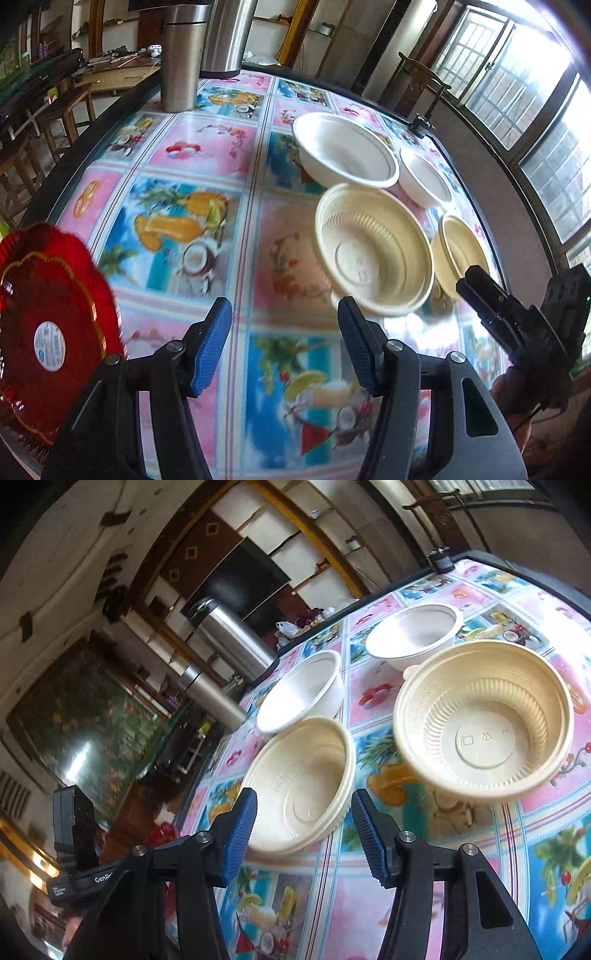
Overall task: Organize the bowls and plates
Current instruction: 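Move the right gripper to the rim of a cream plastic plate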
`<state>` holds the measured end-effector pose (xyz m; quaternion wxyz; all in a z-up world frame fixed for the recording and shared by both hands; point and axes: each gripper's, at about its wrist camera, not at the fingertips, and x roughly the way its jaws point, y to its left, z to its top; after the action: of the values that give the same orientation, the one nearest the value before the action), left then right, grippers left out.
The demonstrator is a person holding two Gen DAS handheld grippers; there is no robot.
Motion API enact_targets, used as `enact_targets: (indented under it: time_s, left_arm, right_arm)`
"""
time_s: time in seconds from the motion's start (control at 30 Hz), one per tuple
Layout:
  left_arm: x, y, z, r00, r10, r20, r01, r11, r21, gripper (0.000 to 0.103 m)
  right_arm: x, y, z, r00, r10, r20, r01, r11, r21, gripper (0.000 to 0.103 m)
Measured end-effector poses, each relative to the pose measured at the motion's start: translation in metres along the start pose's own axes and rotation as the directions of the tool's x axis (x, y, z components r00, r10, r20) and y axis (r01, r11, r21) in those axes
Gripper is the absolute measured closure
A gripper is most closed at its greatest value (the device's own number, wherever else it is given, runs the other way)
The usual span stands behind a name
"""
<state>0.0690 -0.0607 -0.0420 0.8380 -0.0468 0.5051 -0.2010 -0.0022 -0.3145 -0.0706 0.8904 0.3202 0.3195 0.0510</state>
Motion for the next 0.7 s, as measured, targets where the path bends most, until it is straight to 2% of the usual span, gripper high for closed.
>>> enact_targets:
  time_s: [0.23, 0.4, 0.7]
  left_arm:
    - [0.019, -0.004, 0.030, 0.999, -0.026, -0.030, 0.024, 0.998, -0.064, 0.044]
    - [0.035, -0.009, 0.044, 0.998, -0.036, -0.048, 0.031, 0.995, -0.092, 0.044]
    - [0.058, -0.027, 0.050, 0.995, -0.060, -0.079, 0.053, 0.995, -0.082, 0.044]
  right_arm:
    - [0.012, -0.018, 0.020, 1.000, 0.024, -0.016, -0.022, 0.993, 0.114, 0.047]
    - [0.018, -0.029, 0.018, 0.999, 0.033, -0.025, -0.030, 0.991, 0.130, 0.047]
    - [0.027, -0.027, 0.018, 0.997, 0.061, -0.036, -0.057, 0.992, 0.116, 0.047]
